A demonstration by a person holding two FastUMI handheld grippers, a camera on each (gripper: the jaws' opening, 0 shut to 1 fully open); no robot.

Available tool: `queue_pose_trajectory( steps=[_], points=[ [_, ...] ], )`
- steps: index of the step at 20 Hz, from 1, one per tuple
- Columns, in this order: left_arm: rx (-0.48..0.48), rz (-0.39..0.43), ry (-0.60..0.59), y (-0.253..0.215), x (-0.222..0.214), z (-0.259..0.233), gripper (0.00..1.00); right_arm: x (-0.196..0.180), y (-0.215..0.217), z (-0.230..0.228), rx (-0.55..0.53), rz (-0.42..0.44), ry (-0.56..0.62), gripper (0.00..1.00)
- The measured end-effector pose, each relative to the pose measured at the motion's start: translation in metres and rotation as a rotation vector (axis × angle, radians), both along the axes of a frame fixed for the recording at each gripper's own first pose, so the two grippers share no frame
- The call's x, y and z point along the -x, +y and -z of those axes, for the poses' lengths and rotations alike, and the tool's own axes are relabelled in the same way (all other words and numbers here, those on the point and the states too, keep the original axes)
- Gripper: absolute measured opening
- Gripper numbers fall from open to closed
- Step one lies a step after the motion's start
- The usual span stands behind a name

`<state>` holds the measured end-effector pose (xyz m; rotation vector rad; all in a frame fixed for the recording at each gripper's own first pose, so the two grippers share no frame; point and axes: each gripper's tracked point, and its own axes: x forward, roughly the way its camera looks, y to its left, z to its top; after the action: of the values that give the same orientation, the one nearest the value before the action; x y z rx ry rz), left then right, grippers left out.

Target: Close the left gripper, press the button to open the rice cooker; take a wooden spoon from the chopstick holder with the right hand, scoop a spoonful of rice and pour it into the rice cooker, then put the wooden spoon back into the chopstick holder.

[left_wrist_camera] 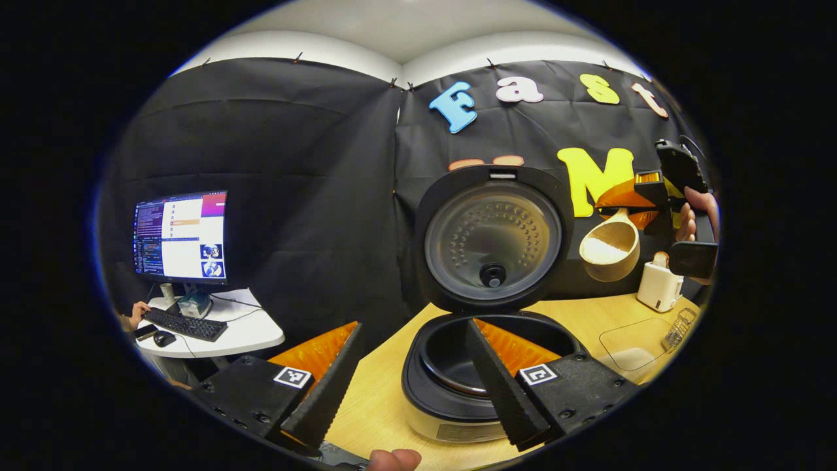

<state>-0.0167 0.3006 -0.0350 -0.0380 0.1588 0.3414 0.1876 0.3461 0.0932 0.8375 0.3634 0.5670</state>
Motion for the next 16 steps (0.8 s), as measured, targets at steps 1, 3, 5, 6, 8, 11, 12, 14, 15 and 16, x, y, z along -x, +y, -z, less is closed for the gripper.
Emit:
queue_pose_trajectory(
  steps=[1,3,5,6,8,11,12,14,15,16],
  points=[
    [0.005,-0.007,0.004,0.003,0.001,0.002,0.99,0.0,0.007,-0.001,0.018,-0.005,-0.006,0.0],
    [0.007,-0.008,0.008,0.005,0.003,0.003,0.99,0.003,0.022,-0.003,0.067,-0.004,-0.039,0.0],
    [0.01,-0.011,0.016,0.007,0.004,0.005,0.99,0.001,0.034,-0.006,0.105,-0.002,-0.067,0.0],
    [0.007,-0.017,0.017,0.008,0.005,0.005,0.99,0.0,0.039,-0.007,0.115,-0.003,-0.074,0.0],
    [-0.001,-0.029,0.011,0.011,0.007,0.002,0.99,0.0,0.048,-0.008,0.16,-0.001,-0.093,0.0],
    [-0.011,-0.033,0.006,0.015,0.009,0.002,0.99,-0.001,0.048,-0.017,0.217,0.026,-0.15,0.0],
    [-0.016,-0.035,0.013,0.017,0.01,0.003,0.99,-0.001,0.051,-0.019,0.225,0.026,-0.156,0.0],
    [-0.019,-0.033,0.02,0.016,0.011,0.004,0.99,-0.004,0.051,-0.02,0.232,0.037,-0.163,0.0],
    [-0.019,-0.03,0.017,0.014,0.011,0.004,0.99,-0.003,0.052,-0.018,0.227,0.04,-0.158,0.0],
    [-0.021,-0.027,0.015,0.013,0.011,0.002,0.99,-0.004,0.052,-0.019,0.219,0.045,-0.156,0.0]
  ],
)
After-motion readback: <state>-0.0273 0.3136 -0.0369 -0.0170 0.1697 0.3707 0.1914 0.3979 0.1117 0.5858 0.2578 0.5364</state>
